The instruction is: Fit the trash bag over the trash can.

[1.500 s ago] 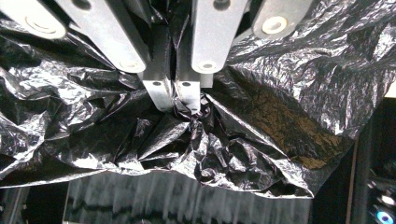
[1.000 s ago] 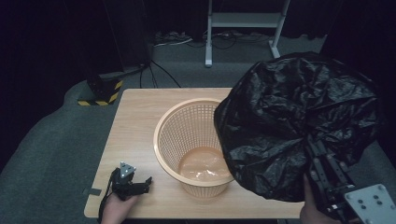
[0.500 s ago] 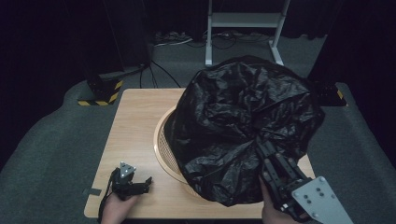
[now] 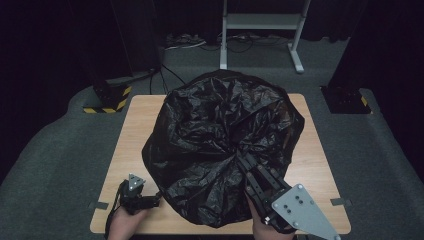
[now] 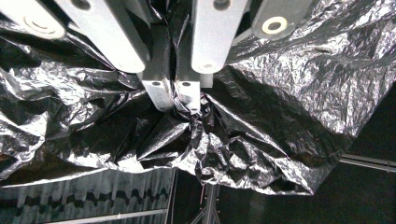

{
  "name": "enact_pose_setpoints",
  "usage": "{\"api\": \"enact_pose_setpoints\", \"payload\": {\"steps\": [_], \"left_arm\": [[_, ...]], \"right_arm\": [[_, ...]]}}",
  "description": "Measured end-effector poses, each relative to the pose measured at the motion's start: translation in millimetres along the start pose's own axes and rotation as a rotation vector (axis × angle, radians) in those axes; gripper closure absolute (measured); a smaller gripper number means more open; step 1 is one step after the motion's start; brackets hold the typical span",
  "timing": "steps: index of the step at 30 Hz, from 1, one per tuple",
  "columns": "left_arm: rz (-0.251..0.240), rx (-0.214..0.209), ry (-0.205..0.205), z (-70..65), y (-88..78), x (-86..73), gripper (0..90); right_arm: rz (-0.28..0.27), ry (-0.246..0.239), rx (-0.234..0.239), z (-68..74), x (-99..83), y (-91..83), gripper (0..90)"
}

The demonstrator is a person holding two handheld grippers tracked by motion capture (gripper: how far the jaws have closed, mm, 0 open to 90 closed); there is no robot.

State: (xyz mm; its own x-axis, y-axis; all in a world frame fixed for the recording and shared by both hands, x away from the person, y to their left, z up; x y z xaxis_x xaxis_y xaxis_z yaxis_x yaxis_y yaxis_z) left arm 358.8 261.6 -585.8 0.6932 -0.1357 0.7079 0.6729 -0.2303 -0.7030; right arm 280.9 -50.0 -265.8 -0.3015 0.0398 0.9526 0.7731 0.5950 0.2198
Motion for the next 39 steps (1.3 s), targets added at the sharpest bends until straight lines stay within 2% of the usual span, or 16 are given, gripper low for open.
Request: {"api": "enact_pose_setpoints", "payload": {"steps": [7, 8, 10, 14, 18, 23, 25, 28, 35, 39], "left_arm": [[0.000, -0.001, 0.001, 0.0, -0.1, 0.0, 3.4], [0.000, -0.001, 0.001, -0.1, -0.1, -0.1, 3.4], [-0.001, -0.001, -0.001, -0.2, -0.2, -0.2, 3.4], [-0.004, 0.000, 0.005, -1.1, -1.0, -0.6, 4.1], [-0.009, 0.003, 0.019, -1.8, -1.6, -0.6, 4.7], [-0.016, 0.007, 0.032, -3.2, -2.2, -0.5, 4.9], [-0.016, 0.007, 0.032, -3.2, -2.2, -0.5, 4.9], [-0.017, 0.010, 0.036, -2.7, -2.3, -0.4, 4.9], [-0.030, 0.012, 0.040, -3.0, -3.3, -0.1, 5.6], [-0.077, 0.000, 0.060, -5.5, -9.2, 2.7, 5.6]], "right_arm": [[0.027, -0.003, 0.012, 0.0, -4.2, 14.6, 82.2], [0.043, -0.004, 0.018, -0.7, -6.7, 19.6, 73.2], [0.062, 0.014, 0.024, -2.1, -9.0, 23.5, 64.6], [0.046, 0.011, -0.006, -7.8, -7.4, 21.9, 48.4], [0.019, 0.001, -0.018, -13.6, -3.0, 15.7, 40.3], [0.008, -0.019, -0.038, -19.1, 2.5, 11.2, 35.1], [0.039, -0.019, -0.036, -22.8, -0.8, 16.6, 31.9], [0.087, 0.012, -0.025, -28.4, -8.8, 26.0, 27.5], [0.034, -0.021, -0.037, -27.6, 0.6, 18.1, 19.4], [0.038, -0.024, -0.048, -30.3, 2.6, 3.7, 17.1]]}}
Point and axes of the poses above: each handheld gripper's, and its own axes: y roughly forward along the jaws, x roughly out of its top, z roughly to its left, the point moved 8 cm from there along y, roughly forward along the jaws, and after that the axes turned 5 degrees about -y, right-handed, at the moved point
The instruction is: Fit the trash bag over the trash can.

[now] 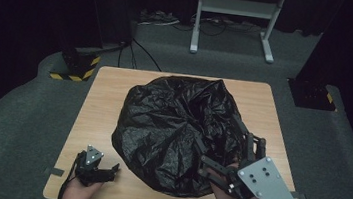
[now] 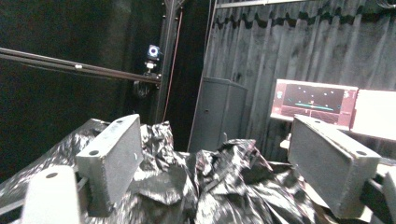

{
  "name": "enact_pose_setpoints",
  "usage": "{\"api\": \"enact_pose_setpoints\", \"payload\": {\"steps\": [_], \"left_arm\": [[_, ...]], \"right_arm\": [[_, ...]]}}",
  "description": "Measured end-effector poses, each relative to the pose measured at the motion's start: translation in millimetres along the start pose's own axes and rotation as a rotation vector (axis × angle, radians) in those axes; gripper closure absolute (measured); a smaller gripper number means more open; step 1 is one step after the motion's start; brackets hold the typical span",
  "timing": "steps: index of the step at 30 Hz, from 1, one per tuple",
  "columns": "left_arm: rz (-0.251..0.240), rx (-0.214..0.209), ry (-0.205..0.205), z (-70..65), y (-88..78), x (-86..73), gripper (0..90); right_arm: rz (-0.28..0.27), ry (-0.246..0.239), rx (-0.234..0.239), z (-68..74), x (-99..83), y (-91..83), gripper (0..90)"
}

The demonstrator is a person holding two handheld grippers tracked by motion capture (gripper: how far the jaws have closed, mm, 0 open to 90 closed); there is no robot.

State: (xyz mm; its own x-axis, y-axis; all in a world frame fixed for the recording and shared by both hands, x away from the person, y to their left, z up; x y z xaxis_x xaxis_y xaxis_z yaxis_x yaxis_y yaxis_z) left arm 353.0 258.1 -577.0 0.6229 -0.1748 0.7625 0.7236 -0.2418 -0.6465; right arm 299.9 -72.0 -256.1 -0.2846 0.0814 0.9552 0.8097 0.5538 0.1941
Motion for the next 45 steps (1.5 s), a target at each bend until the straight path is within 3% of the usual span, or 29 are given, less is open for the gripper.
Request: {"api": "enact_pose_setpoints", "payload": {"steps": [8, 12, 15, 19, 26, 29, 30, 33, 34, 35, 40, 45], "left_arm": [[-0.124, -0.040, 0.030, -19.7, -27.6, 23.2, 5.5], [-0.229, -0.064, 0.045, -35.5, -58.7, 42.8, 5.4], [-0.285, -0.082, 0.031, -42.9, -79.4, 52.2, 5.4], [-0.355, -0.101, 0.014, -51.5, -106.1, 67.2, 5.4], [-0.478, -0.115, 0.019, -64.8, -152.2, 92.2, 7.5], [-0.507, -0.110, 0.021, -66.6, -165.7, 97.8, 7.6], [-0.547, -0.103, 0.020, -67.7, -180.4, 104.2, 7.6], [-0.607, -0.090, -0.005, -68.0, -196.6, 115.4, 7.6], [-0.607, -0.090, -0.005, -68.0, -196.6, 115.4, 7.6], [-0.634, -0.090, -0.027, -68.5, -202.0, 125.1, 7.4], [-0.706, -0.102, -0.046, -78.7, -203.2, 150.4, 6.9], [-0.724, -0.149, -0.045, -91.9, -193.7, 164.0, 9.0]], "right_arm": [[0.030, -0.034, -0.063, -20.0, -15.5, -36.2, 17.1], [0.058, -0.031, -0.090, -33.0, -28.0, -46.9, 17.2], [0.070, -0.050, -0.123, -44.5, -37.4, -54.2, 20.7], [0.093, -0.029, -0.135, -56.9, -47.3, -57.4, 21.1], [0.100, -0.016, -0.116, -63.7, -54.7, -55.2, 22.1], [0.103, -0.010, -0.115, -65.9, -55.5, -54.9, 22.9], [0.104, -0.006, -0.113, -67.0, -55.5, -55.2, 23.3], [0.107, -0.006, -0.114, -69.1, -55.5, -56.4, 24.3], [0.107, -0.002, -0.114, -69.5, -55.5, -56.7, 24.9], [0.109, 0.001, -0.114, -70.2, -55.5, -56.8, 25.6], [0.118, 0.021, -0.110, -71.7, -56.3, -51.8, 28.5], [0.137, 0.047, -0.120, -73.1, -64.7, -44.0, 32.2]]}}
Point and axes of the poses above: each handheld gripper's, and its own axes: y roughly forward along the jaws, x roughly out of its top, z roughly to its left, the point moved 8 cm from there along y, roughly forward along the jaws, and after that the axes turned 5 degrees about -y, right-handed, at the moved point
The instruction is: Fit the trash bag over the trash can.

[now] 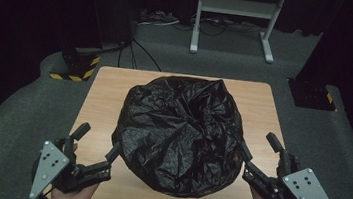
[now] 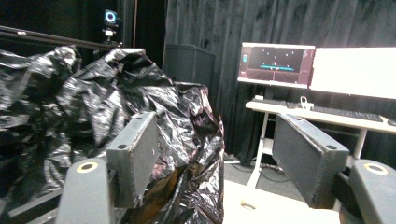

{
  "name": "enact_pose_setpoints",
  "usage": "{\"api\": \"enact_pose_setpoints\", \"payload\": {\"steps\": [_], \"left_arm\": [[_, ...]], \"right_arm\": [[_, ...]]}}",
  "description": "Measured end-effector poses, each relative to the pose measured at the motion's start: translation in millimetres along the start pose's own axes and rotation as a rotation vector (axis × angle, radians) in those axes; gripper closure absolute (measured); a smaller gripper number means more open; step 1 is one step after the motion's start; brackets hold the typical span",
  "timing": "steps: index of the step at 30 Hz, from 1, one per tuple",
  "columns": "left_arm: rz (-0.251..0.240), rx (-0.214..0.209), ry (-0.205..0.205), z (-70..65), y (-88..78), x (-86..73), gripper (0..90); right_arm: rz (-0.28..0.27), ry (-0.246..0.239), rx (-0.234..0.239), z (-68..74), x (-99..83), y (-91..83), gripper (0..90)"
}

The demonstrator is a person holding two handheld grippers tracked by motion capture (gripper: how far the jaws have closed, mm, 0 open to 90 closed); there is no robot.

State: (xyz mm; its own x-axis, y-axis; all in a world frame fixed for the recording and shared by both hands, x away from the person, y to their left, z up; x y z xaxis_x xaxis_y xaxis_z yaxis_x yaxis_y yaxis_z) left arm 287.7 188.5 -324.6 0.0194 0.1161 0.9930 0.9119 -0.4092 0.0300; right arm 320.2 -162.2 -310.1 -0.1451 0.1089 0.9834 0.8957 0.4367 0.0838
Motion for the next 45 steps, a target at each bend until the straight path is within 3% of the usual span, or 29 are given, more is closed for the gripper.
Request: {"api": "enact_pose_setpoints", "payload": {"steps": [4, 11, 13, 17, 18, 24, 28, 35, 39, 42, 43, 45], "left_arm": [[0.030, -0.018, -0.008, -3.1, 7.6, -8.1, 20.0], [0.101, -0.063, -0.015, -9.8, 8.6, -29.7, 60.5], [0.102, -0.074, -0.024, -10.2, 9.1, -32.9, 66.7], [0.106, -0.059, 0.018, -13.2, 9.4, -34.9, 87.6], [0.106, -0.053, 0.026, -13.0, 9.1, -35.6, 89.5], [0.115, -0.032, 0.032, -5.5, 4.6, -47.6, 89.9], [0.145, -0.033, 0.000, 0.5, 2.9, -65.6, 89.9], [0.151, -0.052, 0.008, -4.1, 0.5, -74.4, 89.9], [0.145, -0.051, 0.022, -6.5, -1.6, -74.1, 89.8], [0.141, -0.054, 0.027, -7.4, -2.4, -73.7, 89.8], [0.140, -0.057, 0.034, -7.9, -3.2, -73.7, 89.8], [0.137, -0.059, 0.034, -8.5, -3.8, -73.8, 89.8]], "right_arm": [[0.046, 0.036, -0.004, -4.1, -10.1, 10.9, 35.6], [0.056, 0.039, 0.002, -0.6, -15.2, 13.9, 36.7], [0.056, 0.035, 0.001, -0.8, -15.1, 13.0, 36.9], [0.055, 0.036, -0.002, -2.6, -13.9, 10.9, 37.9], [0.054, 0.037, -0.004, -3.1, -13.5, 10.8, 38.1], [0.054, 0.048, -0.023, -8.2, -13.8, 9.9, 43.3], [0.064, 0.072, -0.023, -10.8, -16.1, 12.1, 45.6], [0.048, 0.100, 0.041, 6.1, -10.2, 19.4, 46.0], [0.084, 0.122, 0.082, 15.7, -16.4, 27.9, 47.7], [0.073, 0.122, 0.088, 20.2, -16.6, 26.1, 48.7], [0.093, 0.105, 0.077, 22.1, -21.1, 25.4, 49.1], [0.119, 0.116, 0.076, 21.4, -28.4, 26.2, 49.9]]}}
Point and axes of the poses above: each handheld gripper's, and its own axes: y roughly forward along the jaws, x roughly out of its top, z roughly to its left, the point moved 8 cm from there along y, roughly forward along the jaws, and after that the axes turned 5 degrees about -y, right-handed, at the moved point
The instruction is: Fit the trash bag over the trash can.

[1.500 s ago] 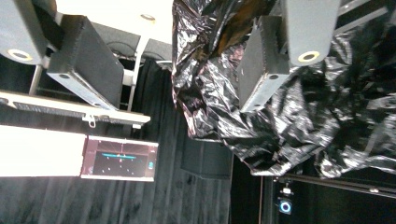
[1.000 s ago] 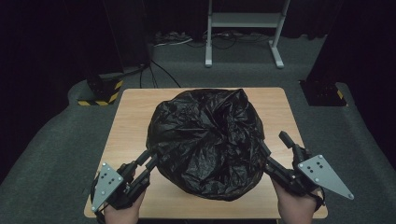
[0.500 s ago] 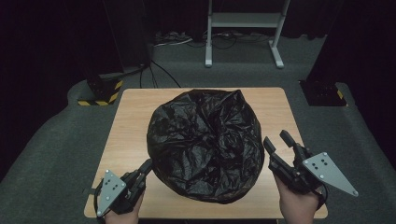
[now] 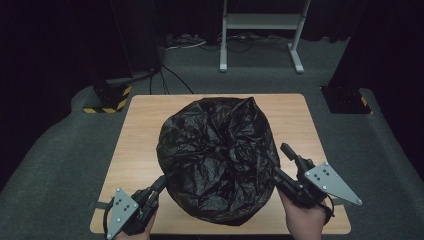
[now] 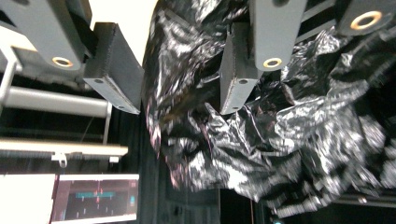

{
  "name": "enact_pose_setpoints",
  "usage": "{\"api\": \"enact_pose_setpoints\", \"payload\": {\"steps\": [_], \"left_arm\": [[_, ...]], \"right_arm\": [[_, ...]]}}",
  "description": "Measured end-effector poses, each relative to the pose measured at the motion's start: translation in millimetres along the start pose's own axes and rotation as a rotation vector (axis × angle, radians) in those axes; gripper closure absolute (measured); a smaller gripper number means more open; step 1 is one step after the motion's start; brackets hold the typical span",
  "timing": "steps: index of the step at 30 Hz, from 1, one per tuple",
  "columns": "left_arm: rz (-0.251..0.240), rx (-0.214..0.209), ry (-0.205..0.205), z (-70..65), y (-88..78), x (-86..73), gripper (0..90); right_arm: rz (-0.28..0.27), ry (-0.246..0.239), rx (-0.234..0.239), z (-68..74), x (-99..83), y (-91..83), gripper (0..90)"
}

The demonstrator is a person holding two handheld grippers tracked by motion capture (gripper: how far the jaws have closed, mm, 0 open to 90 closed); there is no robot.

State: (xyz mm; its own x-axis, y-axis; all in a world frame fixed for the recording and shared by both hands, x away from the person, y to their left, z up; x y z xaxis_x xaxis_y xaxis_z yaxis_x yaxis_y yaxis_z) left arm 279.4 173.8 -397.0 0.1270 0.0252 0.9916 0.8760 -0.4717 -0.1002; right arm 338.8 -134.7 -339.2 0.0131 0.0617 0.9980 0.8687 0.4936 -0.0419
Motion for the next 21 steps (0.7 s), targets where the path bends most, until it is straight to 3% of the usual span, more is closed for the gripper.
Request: {"api": "enact_pose_setpoints", "payload": {"steps": [3, 6, 11, 15, 21], "left_arm": [[0.002, -0.001, 0.003, -1.2, -0.3, -0.8, 89.8], [-0.002, -0.005, 0.006, -2.8, -0.4, -0.2, 89.8], [-0.012, -0.005, 0.010, -5.0, -0.7, 3.2, 89.8], [0.013, -0.003, 0.010, -3.1, 4.2, -5.4, 89.9], [0.071, 0.000, -0.012, 1.6, 13.8, -31.1, 89.9]], "right_arm": [[0.036, 0.022, -0.002, -2.9, -10.9, 0.4, 56.9], [0.026, 0.032, 0.011, -2.8, -14.7, -0.6, 67.5], [0.033, -0.002, -0.020, -6.0, -12.5, -3.1, 88.8], [0.022, -0.008, -0.054, -14.8, -14.3, -7.8, 89.4], [0.088, 0.036, -0.068, -26.5, -44.5, -3.9, 89.5]]}}
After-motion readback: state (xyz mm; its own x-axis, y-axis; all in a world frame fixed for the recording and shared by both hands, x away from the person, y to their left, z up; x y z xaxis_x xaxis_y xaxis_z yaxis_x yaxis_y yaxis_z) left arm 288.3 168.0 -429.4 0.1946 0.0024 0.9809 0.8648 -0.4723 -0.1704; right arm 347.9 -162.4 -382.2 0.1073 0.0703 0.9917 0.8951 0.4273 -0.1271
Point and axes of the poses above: each handheld gripper's, and its own axes: y roughly forward along the jaws, x roughly out of its top, z roughly to its left, the point moved 8 cm from there along y, roughly forward along the jaws, and after that the axes turned 5 degrees about -y, right-handed, at the moved point
